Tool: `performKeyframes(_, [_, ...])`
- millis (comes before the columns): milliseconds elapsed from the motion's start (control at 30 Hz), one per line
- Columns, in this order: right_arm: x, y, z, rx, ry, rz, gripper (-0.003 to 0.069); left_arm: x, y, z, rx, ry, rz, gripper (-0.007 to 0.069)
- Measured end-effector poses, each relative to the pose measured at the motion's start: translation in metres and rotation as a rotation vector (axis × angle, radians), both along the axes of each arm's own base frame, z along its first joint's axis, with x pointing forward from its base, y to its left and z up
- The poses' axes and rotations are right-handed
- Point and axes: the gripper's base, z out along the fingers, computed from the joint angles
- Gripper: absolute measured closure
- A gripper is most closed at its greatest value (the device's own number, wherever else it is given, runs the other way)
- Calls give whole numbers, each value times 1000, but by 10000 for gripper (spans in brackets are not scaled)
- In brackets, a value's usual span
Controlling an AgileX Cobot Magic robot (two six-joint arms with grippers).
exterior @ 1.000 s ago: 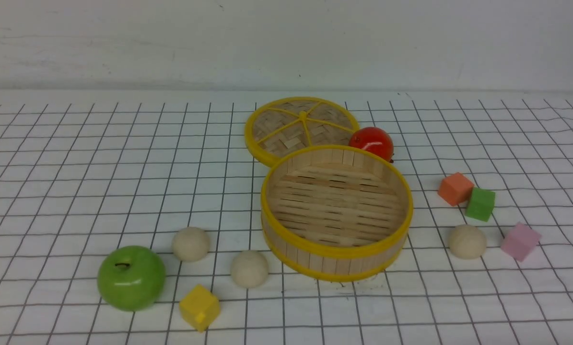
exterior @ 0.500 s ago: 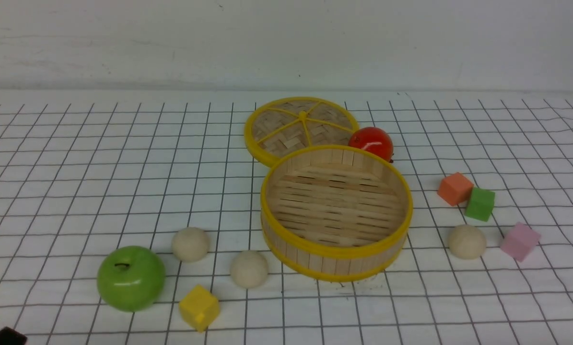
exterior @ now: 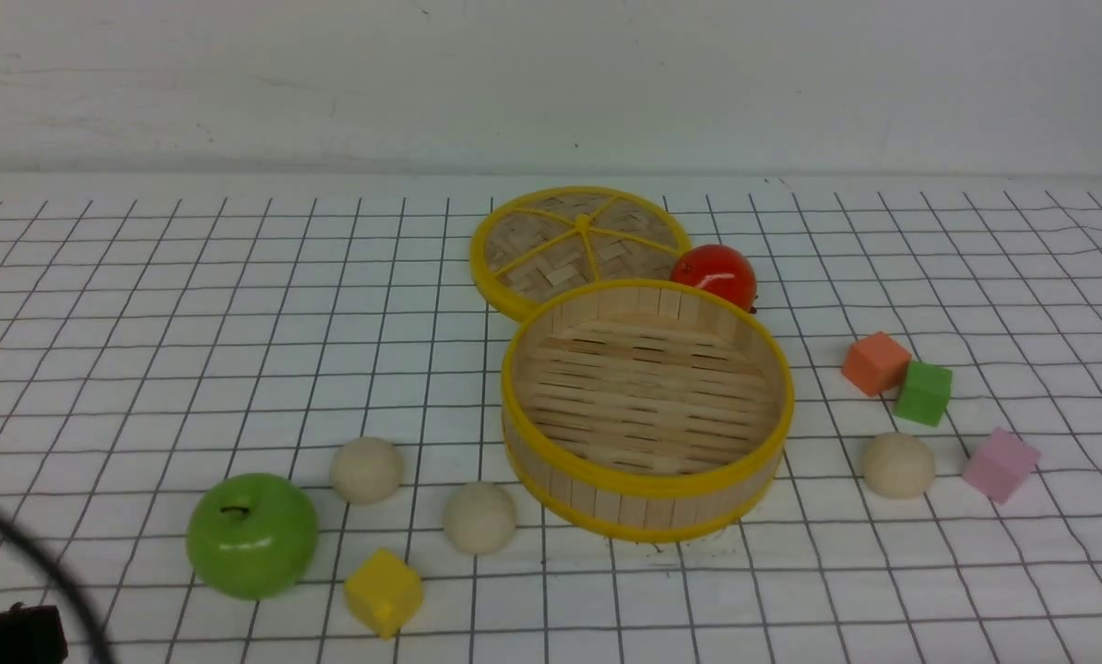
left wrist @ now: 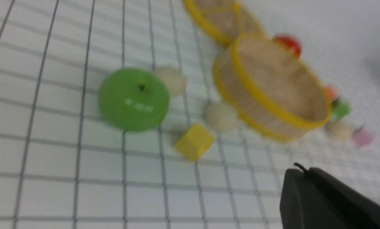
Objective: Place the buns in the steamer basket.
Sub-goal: Use the left arm to grab a steamed stuffed bun
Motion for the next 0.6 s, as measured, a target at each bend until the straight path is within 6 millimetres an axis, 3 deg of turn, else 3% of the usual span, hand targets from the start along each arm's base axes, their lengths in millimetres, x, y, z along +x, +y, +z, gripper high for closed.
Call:
performKeyframes(167, [0,0,0,0,0,0,418,77,-1,1,122,278,-55,638])
performKeyframes(233, [0,0,0,0,0,0,418,91,-4,-2,124,312,-81,638])
performKeyframes(267, [0,0,0,0,0,0,418,104,-11,-7,134,342,-126,638])
performKeyframes(400, [0,0,0,0,0,0,418,123,-38,-15,180,348,-245,638])
performKeyframes(467, [0,0,0,0,0,0,418,134,-70,-23,225,360,-343,638])
performKeyframes(600, [0,0,0,0,0,0,418,150,-112,-34,295,378,-445,638])
